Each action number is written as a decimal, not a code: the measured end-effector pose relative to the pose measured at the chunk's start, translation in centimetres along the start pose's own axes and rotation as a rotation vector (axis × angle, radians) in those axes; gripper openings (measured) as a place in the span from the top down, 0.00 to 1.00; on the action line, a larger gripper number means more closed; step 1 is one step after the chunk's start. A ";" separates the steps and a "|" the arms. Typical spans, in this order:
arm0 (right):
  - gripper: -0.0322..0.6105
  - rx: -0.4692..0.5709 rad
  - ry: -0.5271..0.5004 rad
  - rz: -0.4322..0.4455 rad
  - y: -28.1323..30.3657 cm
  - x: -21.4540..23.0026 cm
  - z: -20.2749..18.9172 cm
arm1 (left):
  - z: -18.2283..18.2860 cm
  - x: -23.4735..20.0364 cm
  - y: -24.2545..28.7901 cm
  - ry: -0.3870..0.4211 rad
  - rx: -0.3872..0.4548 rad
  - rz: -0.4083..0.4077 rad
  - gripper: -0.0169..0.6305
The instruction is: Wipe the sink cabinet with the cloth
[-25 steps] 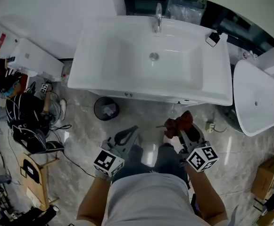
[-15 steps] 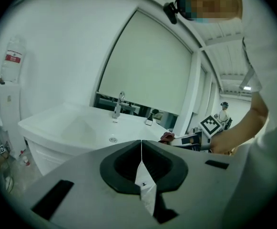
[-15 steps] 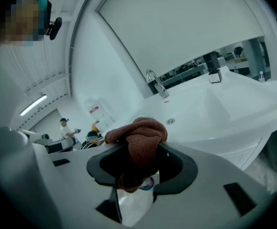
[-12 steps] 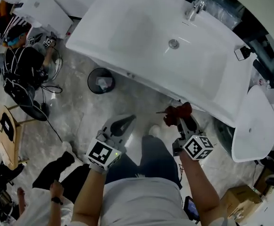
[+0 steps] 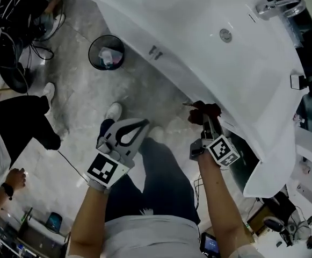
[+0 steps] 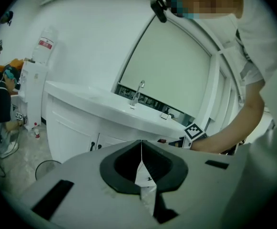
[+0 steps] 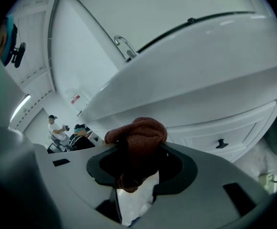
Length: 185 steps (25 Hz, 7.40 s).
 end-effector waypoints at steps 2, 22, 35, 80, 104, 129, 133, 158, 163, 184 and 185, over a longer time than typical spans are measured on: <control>0.70 0.016 -0.009 -0.017 1.2 0.8 -0.3 | -1.8 -0.4 -0.3 -0.017 -0.001 0.013 0.95; 0.70 0.056 0.067 -0.067 8.0 8.9 -3.1 | -10.5 -1.3 0.5 -0.117 -0.010 0.051 0.95; 0.70 -0.048 0.074 -0.106 14.1 15.3 -9.4 | -12.8 -1.5 1.8 -0.067 -0.056 0.089 0.95; 0.70 -0.082 0.085 -0.047 16.0 18.5 -12.0 | -19.8 2.3 0.2 -0.134 -0.161 -0.029 0.95; 0.70 -0.089 0.115 -0.024 8.8 27.8 -11.1 | -21.8 13.3 6.9 -0.143 -0.187 -0.032 0.95; 0.70 -0.063 0.151 -0.178 0.8 37.5 -10.4 | -22.4 19.7 11.0 -0.089 -0.219 -0.126 0.95; 0.70 -0.078 0.127 -0.199 0.1 36.8 -9.7 | -22.2 19.7 11.1 -0.096 -0.217 -0.124 0.95; 0.70 0.050 0.000 -0.219 -11.2 27.5 1.1 | -15.6 19.8 9.2 -0.050 -0.138 -0.172 0.95; 0.70 0.046 -0.019 -0.207 -12.4 26.6 2.4 | -15.3 19.6 8.9 -0.038 -0.137 -0.182 0.95; 0.71 0.060 0.135 -0.107 -10.6 23.7 2.9 | -16.1 18.0 8.1 -0.076 -0.122 -0.160 0.95; 0.71 0.056 0.128 -0.085 -10.1 23.0 3.1 | -16.1 17.8 8.0 -0.077 -0.120 -0.156 0.95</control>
Point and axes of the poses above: the fingertips, and each gripper's own axes: y forward along the fingers, x to its right, z out of its top, the point moved 5 cm from there along -y, backward along the fingers, and after that the axes turned 2 degrees about z, right-handed, at the moved point
